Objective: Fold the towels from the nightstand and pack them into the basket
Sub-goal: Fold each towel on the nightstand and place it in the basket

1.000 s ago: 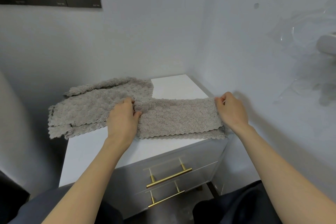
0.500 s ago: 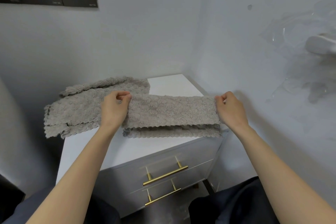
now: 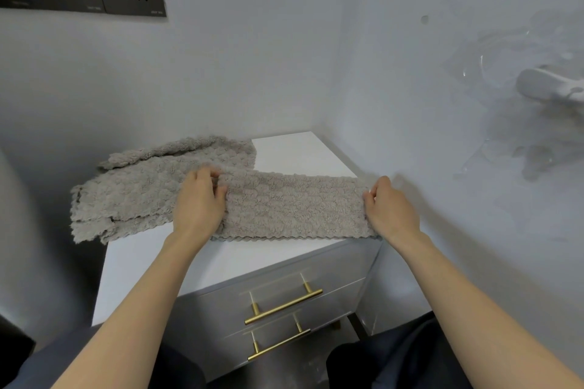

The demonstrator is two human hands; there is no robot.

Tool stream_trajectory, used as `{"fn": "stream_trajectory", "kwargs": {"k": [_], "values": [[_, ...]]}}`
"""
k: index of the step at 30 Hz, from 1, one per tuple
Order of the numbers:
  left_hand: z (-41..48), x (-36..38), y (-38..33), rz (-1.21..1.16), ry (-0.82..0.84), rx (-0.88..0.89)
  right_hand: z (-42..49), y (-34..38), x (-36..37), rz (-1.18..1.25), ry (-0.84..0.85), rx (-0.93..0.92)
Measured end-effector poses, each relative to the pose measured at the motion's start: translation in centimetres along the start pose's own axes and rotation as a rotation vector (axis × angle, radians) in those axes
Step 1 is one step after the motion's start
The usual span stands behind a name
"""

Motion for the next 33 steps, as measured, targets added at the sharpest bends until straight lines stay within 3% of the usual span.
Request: {"fn": "stream_trajectory", "kwargs": {"k": [4, 11, 17, 19, 25, 28, 30, 33], "values": [[0.2, 0.7, 1.4, 0.052, 0.081, -0.165, 0.1, -0.7, 0.5, -0.014, 0.060, 0.132], [0.4, 1.5, 1.2, 0.085, 0.190, -0.168, 0.7, -0.5, 1.5, -0.021, 0.241, 0.123], [0.1, 1.4, 0.6, -0.160, 0.235, -0.140, 1.2, -0.3, 0.0, 0.086, 0.090, 0.093], [-0.4, 1.1, 0.5, -0.144, 0.217, -0.129, 1.0, 0.0, -0.4, 0.093, 0.034, 0.063], [-1.7, -0.7, -1.5, 0.322, 0.019, -0.011, -0.2, 3.1, -0.9, -0.317, -0.158, -0.172], [-2.7, 0.5, -4.6, 0.313, -0.015, 0.218, -1.1, 6.2, 0.3, -0.087, -0.099, -0.378], [-3.2, 2.2, -6.2, 0.280, 0.061, 0.299, -1.9, 8.3, 1.7, 0.040, 0.007, -0.471], [-3.6, 5.3, -7.0, 0.329, 0.241, 0.346, -2.8, 10.1, 4.1, 0.015, 0.144, -0.546]]}}
Point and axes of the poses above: each hand's wrist, its own z-axis towards the middle knuckle, its own x-axis out of the palm, y = z × x, the point moved 7 cm from there along z, towards the middle knuckle
